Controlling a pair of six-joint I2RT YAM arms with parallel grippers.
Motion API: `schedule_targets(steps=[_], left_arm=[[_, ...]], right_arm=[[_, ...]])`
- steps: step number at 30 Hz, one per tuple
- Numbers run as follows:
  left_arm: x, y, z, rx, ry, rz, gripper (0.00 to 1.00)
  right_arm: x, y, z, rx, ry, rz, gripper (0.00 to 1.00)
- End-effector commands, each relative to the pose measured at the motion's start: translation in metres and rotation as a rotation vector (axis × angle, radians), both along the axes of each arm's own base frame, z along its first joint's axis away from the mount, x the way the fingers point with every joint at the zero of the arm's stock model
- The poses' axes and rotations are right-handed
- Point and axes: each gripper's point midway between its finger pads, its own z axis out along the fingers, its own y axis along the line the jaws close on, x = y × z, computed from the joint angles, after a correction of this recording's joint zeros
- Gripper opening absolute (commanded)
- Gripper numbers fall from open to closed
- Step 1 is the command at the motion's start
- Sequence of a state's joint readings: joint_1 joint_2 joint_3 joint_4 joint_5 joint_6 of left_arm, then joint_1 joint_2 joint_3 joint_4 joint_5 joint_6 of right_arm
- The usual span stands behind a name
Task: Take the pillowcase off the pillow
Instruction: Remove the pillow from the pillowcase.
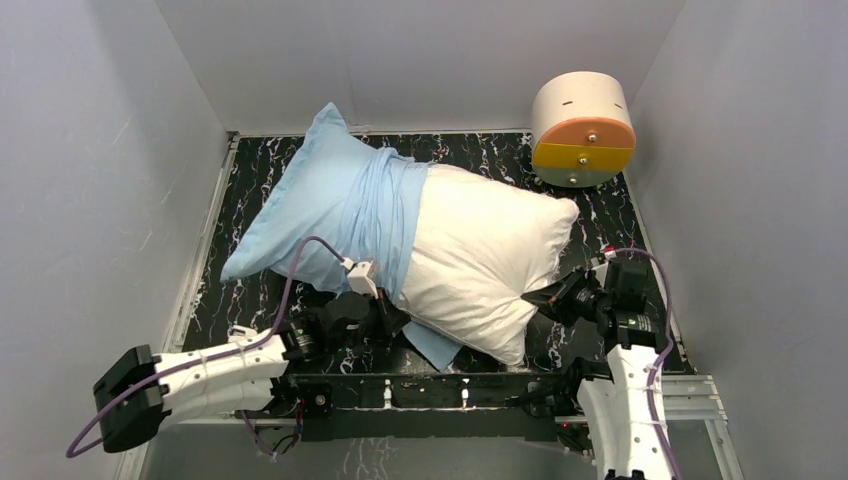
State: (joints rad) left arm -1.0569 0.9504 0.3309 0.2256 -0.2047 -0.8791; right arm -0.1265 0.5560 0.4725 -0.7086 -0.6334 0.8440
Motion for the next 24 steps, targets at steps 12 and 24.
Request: schedule_targets(steps=[12, 24], left_arm=[[0.032, 0.157, 0.043, 0.444, -0.164, 0.543, 0.00], [0.024, 0.113, 0.060, 0.394, -0.198, 0.253, 0.26]], right_arm=[[0.061, -0.089, 0.067, -0.508, -0.208, -0.264, 0.00], [0.055, -0.088, 0.094, -0.522, -0.264, -0.259, 0.21]])
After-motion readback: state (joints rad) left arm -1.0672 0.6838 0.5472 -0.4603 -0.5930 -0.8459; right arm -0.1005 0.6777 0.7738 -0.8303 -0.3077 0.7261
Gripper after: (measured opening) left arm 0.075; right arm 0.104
